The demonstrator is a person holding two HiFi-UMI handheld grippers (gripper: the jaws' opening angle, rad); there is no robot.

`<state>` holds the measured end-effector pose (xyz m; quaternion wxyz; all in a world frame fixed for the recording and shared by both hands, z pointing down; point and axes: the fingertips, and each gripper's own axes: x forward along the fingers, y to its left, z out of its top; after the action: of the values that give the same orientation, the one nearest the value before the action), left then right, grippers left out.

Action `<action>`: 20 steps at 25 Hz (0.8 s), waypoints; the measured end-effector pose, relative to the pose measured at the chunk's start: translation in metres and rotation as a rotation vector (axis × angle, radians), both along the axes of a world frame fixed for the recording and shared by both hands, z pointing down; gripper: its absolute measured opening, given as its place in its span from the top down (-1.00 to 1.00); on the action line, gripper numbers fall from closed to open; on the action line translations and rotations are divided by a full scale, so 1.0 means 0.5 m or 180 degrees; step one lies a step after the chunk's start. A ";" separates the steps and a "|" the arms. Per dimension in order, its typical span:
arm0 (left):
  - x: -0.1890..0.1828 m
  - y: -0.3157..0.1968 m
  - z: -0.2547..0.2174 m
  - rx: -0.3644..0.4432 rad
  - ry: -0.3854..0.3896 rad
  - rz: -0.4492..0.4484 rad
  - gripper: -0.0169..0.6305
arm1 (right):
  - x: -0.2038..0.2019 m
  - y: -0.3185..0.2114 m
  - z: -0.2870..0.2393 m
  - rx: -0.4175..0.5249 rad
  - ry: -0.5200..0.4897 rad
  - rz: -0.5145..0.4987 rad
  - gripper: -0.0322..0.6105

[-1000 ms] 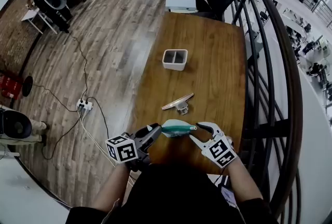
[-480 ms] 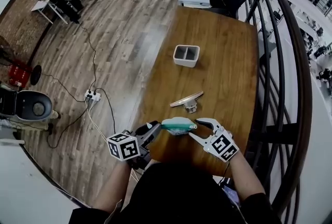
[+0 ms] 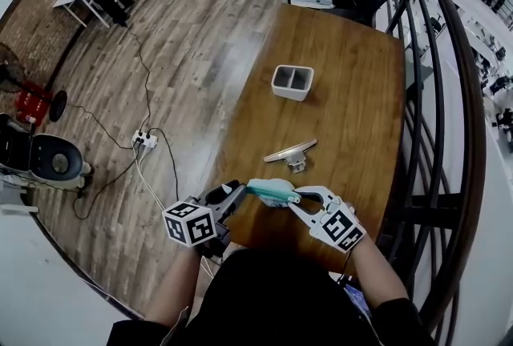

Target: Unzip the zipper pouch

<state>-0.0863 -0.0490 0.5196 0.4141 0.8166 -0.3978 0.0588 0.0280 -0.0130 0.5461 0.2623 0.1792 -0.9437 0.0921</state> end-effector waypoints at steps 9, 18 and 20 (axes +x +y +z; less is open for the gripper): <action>0.000 -0.003 -0.020 0.0223 -0.0286 0.0097 0.39 | 0.040 -0.015 -0.040 0.0066 -0.0095 0.0304 0.71; 0.013 0.017 -0.067 0.0496 -0.0506 0.0355 0.31 | 0.083 -0.015 -0.056 0.0159 0.0036 0.0640 0.72; 0.075 0.039 -0.086 0.0465 -0.0308 0.0673 0.35 | 0.086 -0.014 -0.056 0.0143 0.0047 0.0692 0.72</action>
<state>-0.0487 -0.0292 0.4764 0.3254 0.8781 -0.3323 0.1124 0.0709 -0.0198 0.5180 0.2536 0.2871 -0.9186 0.0975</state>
